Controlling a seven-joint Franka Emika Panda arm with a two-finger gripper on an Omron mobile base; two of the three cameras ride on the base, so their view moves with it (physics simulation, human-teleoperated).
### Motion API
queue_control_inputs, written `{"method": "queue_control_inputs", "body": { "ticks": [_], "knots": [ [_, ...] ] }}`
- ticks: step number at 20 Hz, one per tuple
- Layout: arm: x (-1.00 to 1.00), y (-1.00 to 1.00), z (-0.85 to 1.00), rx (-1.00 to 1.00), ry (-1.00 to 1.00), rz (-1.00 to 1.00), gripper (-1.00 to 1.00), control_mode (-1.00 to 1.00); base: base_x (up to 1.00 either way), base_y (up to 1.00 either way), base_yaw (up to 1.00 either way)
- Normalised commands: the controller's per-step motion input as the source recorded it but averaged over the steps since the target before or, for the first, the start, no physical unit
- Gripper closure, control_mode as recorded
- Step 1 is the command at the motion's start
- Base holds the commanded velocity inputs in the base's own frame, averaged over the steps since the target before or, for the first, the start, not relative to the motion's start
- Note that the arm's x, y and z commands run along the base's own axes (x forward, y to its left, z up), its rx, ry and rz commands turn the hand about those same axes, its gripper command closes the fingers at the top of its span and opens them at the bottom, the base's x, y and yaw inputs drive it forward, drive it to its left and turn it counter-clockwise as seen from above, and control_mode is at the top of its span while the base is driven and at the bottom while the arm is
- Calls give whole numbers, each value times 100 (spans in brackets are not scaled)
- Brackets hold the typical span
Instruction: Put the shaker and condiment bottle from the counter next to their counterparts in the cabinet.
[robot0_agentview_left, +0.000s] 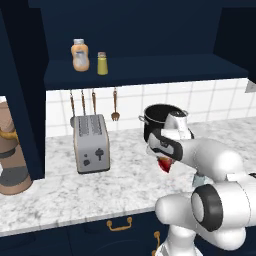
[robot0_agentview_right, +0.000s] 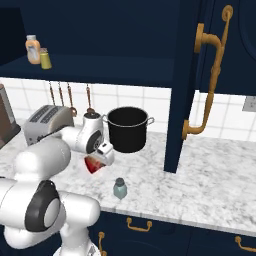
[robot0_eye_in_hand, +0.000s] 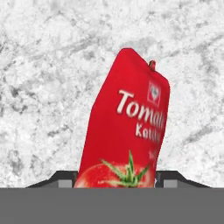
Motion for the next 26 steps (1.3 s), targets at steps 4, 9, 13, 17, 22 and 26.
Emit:
{"method": "queue_control_inputs", "body": {
  "ticks": [4,9,13,17,22,26],
  "knots": [
    [-19,22,73,0,-22,16,100,-100,0,0,0],
    [-24,19,89,-9,-35,21,100,-100,0,0,0],
    [-28,29,87,-10,-36,21,100,-100,0,0,0],
    [-23,41,86,-13,-33,22,100,-100,0,0,0],
    [-38,82,33,-27,-32,23,100,-100,0,0,0],
    [-24,46,75,-19,-46,18,100,-100,0,0,0]
  ]
}}
